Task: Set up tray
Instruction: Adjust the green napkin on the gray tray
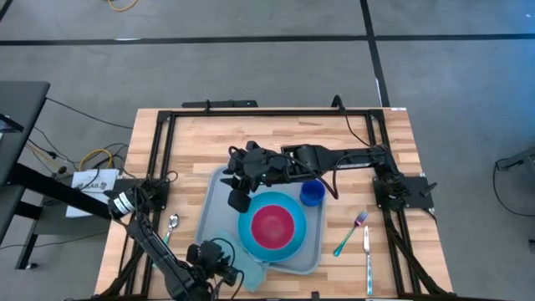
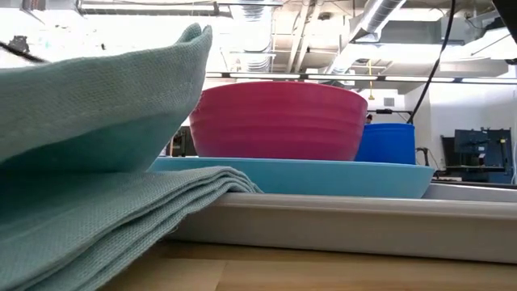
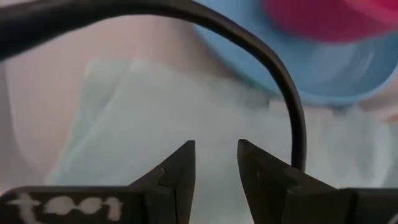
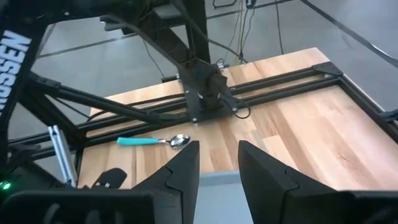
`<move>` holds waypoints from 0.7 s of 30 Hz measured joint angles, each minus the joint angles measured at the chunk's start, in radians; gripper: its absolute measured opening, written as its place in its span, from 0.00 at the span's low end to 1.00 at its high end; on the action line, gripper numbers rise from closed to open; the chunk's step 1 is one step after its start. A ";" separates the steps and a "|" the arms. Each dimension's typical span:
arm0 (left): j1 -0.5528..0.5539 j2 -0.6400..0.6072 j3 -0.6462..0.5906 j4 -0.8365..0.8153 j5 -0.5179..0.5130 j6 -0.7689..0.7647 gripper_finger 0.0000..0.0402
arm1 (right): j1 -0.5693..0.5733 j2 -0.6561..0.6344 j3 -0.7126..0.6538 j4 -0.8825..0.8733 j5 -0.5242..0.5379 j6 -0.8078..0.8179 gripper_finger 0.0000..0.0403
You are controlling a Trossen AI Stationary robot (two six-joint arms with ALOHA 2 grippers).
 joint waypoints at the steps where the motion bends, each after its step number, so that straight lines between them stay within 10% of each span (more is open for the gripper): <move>1: 0.007 0.000 0.000 0.006 -0.004 -0.002 0.27 | -0.005 0.000 0.000 0.000 0.000 0.000 0.25; 9: 0.033 -0.002 0.068 -0.060 0.269 -0.304 0.29 | -0.040 0.000 0.000 0.000 0.000 0.000 0.25; 21: -0.047 -0.002 0.102 -0.173 0.273 -0.627 0.63 | -0.077 0.000 0.000 0.000 0.000 0.000 0.25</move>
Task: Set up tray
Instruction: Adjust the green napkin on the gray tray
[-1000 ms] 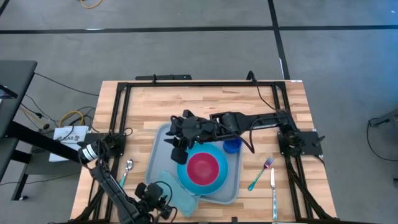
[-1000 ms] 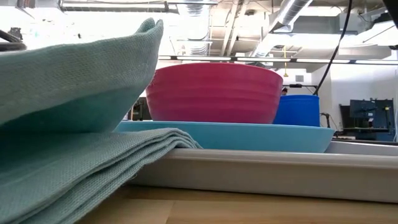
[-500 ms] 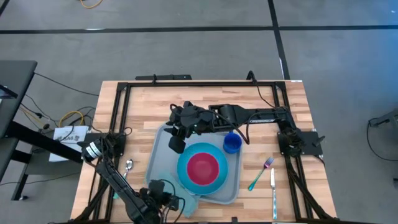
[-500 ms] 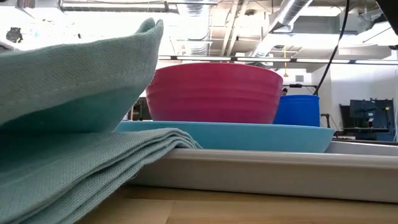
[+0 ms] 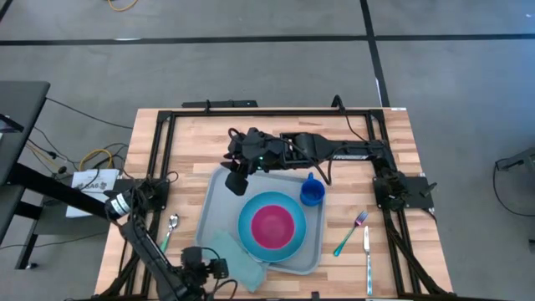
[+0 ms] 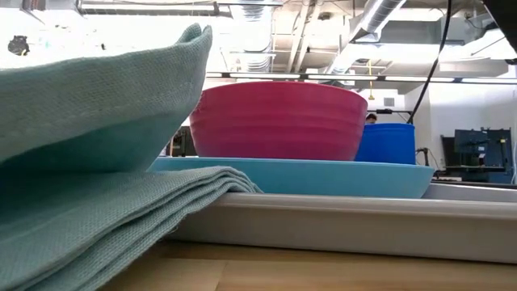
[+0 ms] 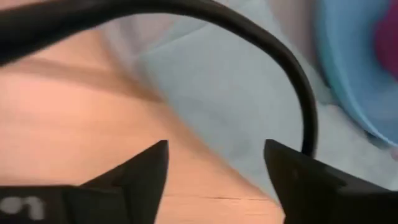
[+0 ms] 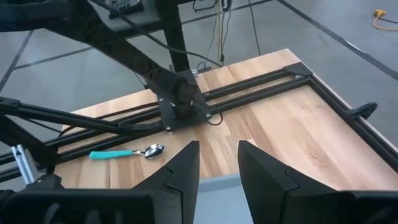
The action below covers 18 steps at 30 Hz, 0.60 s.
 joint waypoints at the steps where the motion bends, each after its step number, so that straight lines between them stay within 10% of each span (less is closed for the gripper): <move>1: -0.005 0.000 -0.004 -0.002 0.008 -0.027 0.66 | -0.003 0.000 0.000 0.000 0.000 0.000 0.25; 18: -0.011 0.003 -0.118 0.017 -0.023 -0.193 0.76 | -0.019 0.000 0.000 0.000 0.000 0.000 0.25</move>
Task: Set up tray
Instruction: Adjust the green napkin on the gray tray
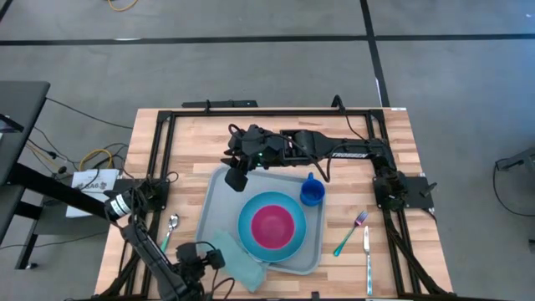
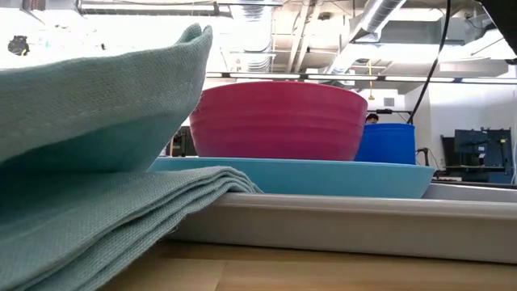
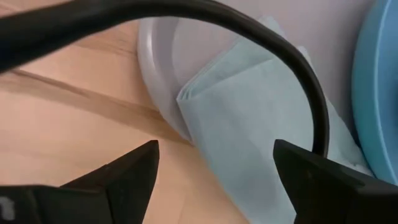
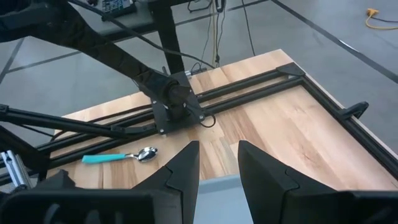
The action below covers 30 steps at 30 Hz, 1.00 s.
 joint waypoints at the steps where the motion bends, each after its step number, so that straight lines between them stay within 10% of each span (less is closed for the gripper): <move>1: 0.000 0.000 -0.009 0.007 -0.004 0.000 0.76 | 0.000 0.000 0.000 0.000 0.000 0.000 0.25; 21: 0.003 -0.001 -0.018 0.008 -0.029 0.039 0.20 | 0.000 0.000 0.000 0.000 0.000 0.000 0.25; 30: 0.030 -0.001 -0.017 -0.037 0.048 0.226 0.13 | 0.000 0.000 0.000 0.000 0.000 0.000 0.25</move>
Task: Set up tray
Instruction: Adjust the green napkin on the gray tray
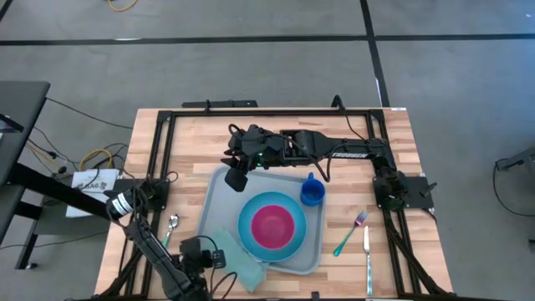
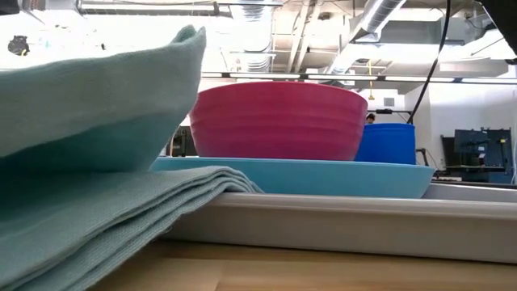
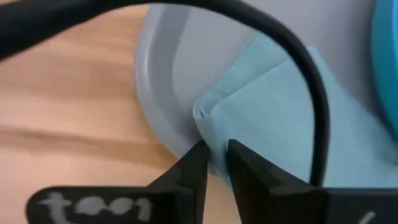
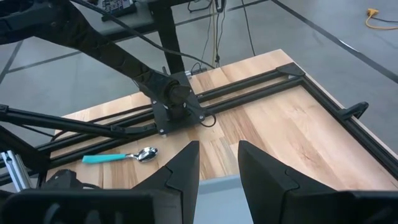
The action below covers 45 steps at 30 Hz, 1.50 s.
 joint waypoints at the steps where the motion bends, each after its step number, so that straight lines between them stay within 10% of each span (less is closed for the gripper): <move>1: 0.004 0.000 0.000 -0.001 0.004 0.040 0.13 | 0.000 0.000 0.000 0.000 0.000 0.000 0.25; 45: 0.015 0.000 0.000 -0.107 -0.111 0.422 0.00 | 0.000 0.000 0.000 0.000 0.000 0.000 0.25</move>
